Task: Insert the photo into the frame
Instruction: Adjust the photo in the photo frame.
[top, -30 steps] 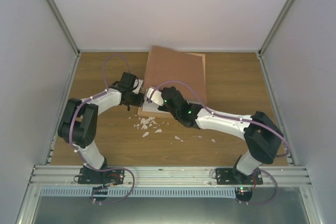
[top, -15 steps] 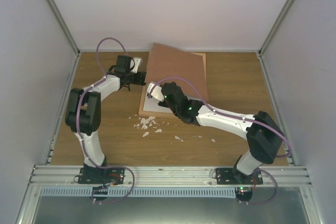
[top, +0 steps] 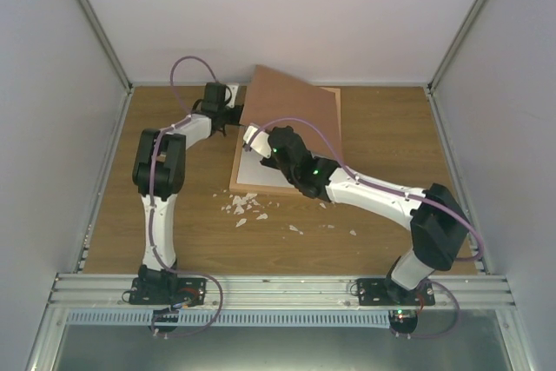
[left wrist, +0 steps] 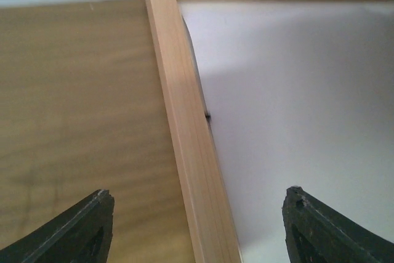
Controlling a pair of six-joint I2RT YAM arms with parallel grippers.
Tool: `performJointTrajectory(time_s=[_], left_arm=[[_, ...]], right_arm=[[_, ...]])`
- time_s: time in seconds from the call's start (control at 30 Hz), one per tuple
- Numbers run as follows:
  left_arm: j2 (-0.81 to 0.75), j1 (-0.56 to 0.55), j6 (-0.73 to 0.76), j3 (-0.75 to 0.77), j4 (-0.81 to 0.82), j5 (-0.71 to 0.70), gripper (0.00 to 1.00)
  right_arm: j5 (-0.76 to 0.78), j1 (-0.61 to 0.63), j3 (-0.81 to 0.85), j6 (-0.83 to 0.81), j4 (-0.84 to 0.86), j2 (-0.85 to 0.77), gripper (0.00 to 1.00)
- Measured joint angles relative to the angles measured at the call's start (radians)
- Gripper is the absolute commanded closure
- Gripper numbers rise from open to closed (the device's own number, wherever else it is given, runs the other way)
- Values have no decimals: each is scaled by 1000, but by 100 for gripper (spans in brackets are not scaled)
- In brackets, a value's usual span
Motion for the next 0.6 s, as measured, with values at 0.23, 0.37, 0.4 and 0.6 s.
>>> performJointTrajectory(time_s=[0.23,0.37,0.4,0.6], left_arm=[[127,-4,-3,218,-19,-89,26],[198,-10,-2,323,-59,-119,27],[203,-13,-2,326,-70,-122,28],[216,-25,-3,335,-125,-140,31]], right_arm=[[-5,0,0,8,-3,5,99],[-5,0,0,10,-3,5,99],[-5,0,0,10,-3,5,99],[-5,-2,7,11,-4,5,99]])
